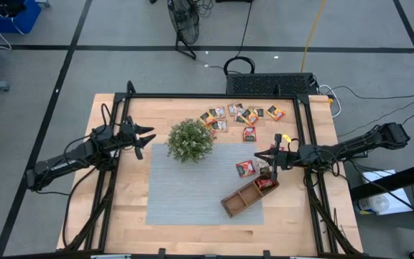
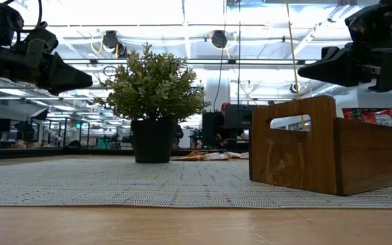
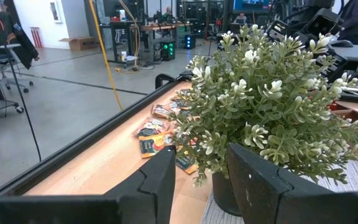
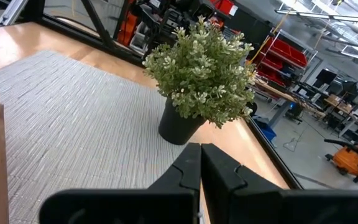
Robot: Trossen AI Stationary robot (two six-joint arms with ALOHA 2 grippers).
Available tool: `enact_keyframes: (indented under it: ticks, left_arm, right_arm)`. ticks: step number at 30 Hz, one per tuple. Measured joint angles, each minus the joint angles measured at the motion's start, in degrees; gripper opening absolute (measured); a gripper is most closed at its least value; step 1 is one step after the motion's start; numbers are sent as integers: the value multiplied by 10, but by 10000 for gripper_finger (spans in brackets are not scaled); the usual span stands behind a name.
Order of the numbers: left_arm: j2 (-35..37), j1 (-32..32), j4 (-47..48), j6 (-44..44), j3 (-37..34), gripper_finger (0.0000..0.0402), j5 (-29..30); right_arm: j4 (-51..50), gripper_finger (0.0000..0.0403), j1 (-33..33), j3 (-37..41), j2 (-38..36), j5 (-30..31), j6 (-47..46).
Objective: Pick & Place Tea
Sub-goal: Put the strawberry tea sachet into the brown organizer
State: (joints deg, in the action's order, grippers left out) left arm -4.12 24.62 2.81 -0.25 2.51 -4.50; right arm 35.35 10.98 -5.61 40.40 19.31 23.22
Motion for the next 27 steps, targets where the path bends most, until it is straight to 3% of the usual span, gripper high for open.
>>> enact_keyframes:
  ticks: [9,14,18,22,27]
  left_arm:
    - [0,0,0,0,0,147,0]
    - [0,0,0,0,0,147,0]
    - [0,0,0,0,0,147,0]
    - [0,0,0,0,0,147,0]
    - [0,0,0,0,0,147,0]
  right_arm:
    - [6,0,0,0,0,9,-11]
    - [31,0,-9,-6,3,127,-58]
    - [-115,4,-32,-59,24,151,-128]
    - [-323,22,-91,-178,73,147,-201]
    - [-544,61,-226,-325,175,28,-223]
